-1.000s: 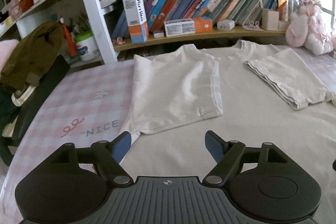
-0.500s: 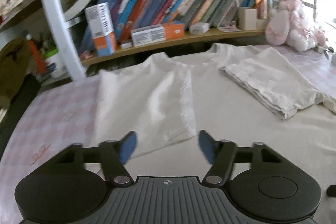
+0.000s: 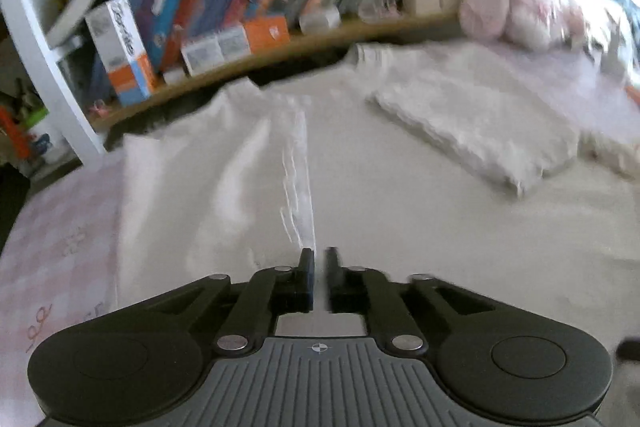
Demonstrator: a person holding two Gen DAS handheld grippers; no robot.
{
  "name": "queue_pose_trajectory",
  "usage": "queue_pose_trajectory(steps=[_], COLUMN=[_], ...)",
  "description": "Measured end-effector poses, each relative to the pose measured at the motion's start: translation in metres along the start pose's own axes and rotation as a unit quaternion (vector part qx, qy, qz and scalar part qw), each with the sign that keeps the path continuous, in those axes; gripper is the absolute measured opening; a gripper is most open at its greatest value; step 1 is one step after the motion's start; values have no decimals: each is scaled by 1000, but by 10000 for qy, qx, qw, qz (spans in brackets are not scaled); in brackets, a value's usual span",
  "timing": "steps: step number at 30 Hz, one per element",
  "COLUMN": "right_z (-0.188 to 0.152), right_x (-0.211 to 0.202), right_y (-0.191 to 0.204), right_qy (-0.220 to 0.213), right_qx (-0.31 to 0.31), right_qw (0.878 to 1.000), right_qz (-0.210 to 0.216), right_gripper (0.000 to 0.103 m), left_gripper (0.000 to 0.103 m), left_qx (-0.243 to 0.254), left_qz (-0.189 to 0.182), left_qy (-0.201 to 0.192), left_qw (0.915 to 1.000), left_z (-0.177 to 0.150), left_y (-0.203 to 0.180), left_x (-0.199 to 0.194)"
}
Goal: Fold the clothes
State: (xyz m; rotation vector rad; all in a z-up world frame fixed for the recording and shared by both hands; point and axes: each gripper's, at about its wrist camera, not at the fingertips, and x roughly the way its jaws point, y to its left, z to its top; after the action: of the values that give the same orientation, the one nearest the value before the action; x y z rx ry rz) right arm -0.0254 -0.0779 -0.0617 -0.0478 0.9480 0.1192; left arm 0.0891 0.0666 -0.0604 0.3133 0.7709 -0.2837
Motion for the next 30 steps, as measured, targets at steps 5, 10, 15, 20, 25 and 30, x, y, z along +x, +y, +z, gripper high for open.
queue_pose_trajectory(steps=[5, 10, 15, 20, 25, 30], right_z=[2, 3, 3, 3, 1, 1], right_x=[2, 2, 2, 2, 0, -1], right_y=[1, 3, 5, 7, 11, 15], right_qy=[33, 67, 107, 185, 218, 217], right_qx=[36, 77, 178, 369, 604, 735], right_qw=[10000, 9999, 9996, 9987, 9967, 9951], right_qz=[-43, -81, -167, -308, -498, -620], right_gripper=[102, 102, 102, 102, 102, 102], left_gripper=[27, 37, 37, 56, 19, 0], left_qx=[-548, -1604, -2232, -2801, -2906, -3271], left_qz=[-323, 52, 35, -16, -110, 8], left_qy=[-472, -430, -229, -93, -204, -167], left_qw=[9969, 9861, 9745, 9599, 9566, 9448], left_z=[3, 2, -6, -13, -13, -18], left_y=[32, 105, 149, 189, 200, 222], left_x=[-21, -8, 18, 41, 48, 51])
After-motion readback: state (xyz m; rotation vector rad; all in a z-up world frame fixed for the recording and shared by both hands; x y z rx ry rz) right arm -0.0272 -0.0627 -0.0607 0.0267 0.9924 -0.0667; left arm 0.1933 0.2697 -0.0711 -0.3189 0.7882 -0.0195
